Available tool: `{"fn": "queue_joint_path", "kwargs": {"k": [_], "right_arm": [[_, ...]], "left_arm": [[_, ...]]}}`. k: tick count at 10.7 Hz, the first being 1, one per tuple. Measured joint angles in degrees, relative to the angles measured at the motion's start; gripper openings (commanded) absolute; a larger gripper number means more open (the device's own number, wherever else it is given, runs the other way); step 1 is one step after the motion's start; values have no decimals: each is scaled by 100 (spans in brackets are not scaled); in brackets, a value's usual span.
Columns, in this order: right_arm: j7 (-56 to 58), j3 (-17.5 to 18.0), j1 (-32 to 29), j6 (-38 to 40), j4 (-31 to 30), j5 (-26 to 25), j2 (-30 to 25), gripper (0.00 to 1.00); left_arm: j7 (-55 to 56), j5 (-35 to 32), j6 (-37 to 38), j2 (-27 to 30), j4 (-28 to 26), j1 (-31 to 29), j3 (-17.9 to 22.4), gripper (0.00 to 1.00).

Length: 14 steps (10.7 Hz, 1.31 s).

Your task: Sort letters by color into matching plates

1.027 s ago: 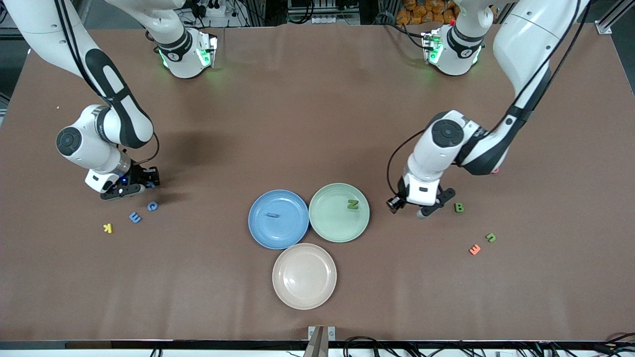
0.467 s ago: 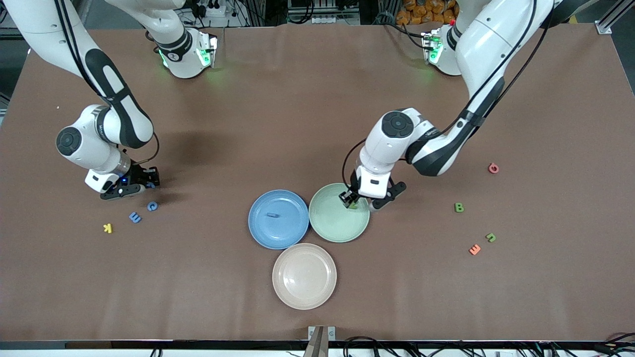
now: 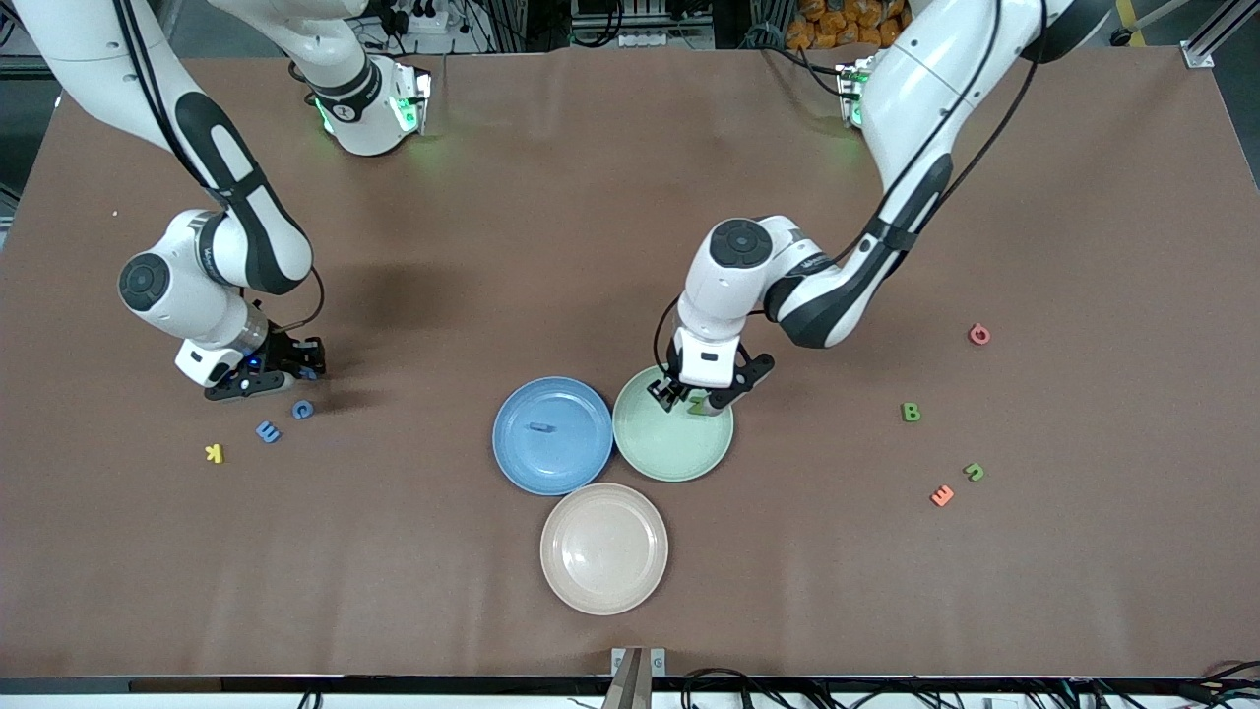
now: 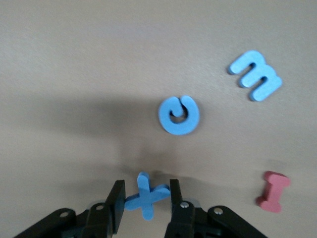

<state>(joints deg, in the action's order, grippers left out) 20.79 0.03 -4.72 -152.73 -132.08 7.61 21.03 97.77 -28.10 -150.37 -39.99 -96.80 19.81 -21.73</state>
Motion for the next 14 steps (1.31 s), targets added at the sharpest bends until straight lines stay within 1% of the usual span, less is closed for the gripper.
{"fn": "queue_joint_path", "kwargs": {"k": [1,2,4,7,8,9,11,12,14], "right_arm": [[-211,91,24,14,45,0,-3,27],[-452,152,91,22,94,1,-5,27],[-1154,320,333,28,253,2,-7,27],[-2286,417,974,199,656,14,-7,27],[-2561,427,1232,321,840,143,-5,27],[-2714,433,1517,379,1033,443,15,27],[-2808,435,2015,399,1447,1032,188,27],[-2876,433,2211,394,1699,1204,349,27],[-3084,431,2469,389,2210,1314,683,27]], "left_arm": [[12,0,0,-12,24,225,190,100],[12,-1,0,-18,37,316,272,100],[0,-3,0,-19,48,336,358,100],[-218,-4,42,-18,69,226,437,100],[-444,-5,166,-19,70,132,452,100],[-713,-6,380,-18,72,8,466,100],[-1655,-9,697,-18,32,-340,475,100],[-2174,-9,731,-9,-29,-574,471,100],[-2858,-9,738,45,-231,-897,461,100]]}}
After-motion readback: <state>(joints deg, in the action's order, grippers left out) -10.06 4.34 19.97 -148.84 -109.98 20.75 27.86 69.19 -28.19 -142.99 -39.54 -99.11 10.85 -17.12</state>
